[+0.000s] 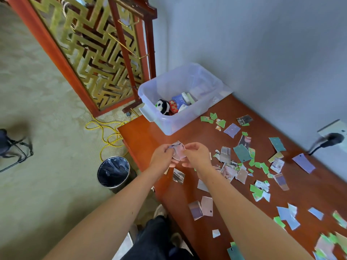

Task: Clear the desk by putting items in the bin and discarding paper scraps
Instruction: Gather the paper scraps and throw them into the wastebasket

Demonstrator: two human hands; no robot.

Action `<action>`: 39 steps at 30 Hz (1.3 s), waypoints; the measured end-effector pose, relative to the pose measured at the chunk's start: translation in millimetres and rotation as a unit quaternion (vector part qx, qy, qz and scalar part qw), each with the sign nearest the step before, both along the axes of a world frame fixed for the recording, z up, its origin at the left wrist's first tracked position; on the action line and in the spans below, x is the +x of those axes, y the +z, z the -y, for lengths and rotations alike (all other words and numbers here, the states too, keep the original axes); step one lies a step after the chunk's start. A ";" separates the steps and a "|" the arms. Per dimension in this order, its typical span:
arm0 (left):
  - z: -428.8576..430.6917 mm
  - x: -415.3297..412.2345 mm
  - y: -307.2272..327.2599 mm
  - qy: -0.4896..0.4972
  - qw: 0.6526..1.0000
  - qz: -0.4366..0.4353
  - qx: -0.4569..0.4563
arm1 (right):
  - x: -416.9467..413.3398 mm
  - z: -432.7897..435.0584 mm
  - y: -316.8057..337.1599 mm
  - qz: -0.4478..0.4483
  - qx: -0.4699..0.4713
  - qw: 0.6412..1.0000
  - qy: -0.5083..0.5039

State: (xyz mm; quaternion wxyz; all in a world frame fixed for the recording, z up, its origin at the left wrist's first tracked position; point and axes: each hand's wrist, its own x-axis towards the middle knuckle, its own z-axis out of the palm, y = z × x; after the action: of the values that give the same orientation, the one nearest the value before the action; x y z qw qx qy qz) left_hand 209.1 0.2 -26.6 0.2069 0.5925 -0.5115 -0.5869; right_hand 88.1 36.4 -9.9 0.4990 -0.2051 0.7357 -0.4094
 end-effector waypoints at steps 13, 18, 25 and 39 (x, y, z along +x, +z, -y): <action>-4.6 46.8 21.2 0.056 0.991 0.078 -0.091 | 43.2 6.1 29.1 0.025 -0.047 0.993 0.109; 9.4 62.5 20.1 0.067 0.990 0.084 -0.087 | 58.7 25.0 23.3 0.047 -0.033 0.993 0.105; 49.1 114.1 5.0 0.076 0.991 0.090 -0.064 | 108.1 69.1 10.7 0.067 -0.016 0.991 0.115; 208.5 318.4 -78.4 0.026 0.995 0.067 0.071 | 314.6 220.9 -99.3 0.076 0.100 0.990 0.066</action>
State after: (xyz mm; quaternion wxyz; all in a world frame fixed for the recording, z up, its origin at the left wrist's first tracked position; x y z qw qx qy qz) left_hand 527.5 -208.3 -105.0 0.1445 0.6569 -0.4659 -0.5749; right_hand 402.6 -184.4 -109.2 0.5976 -0.1706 0.7175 -0.3145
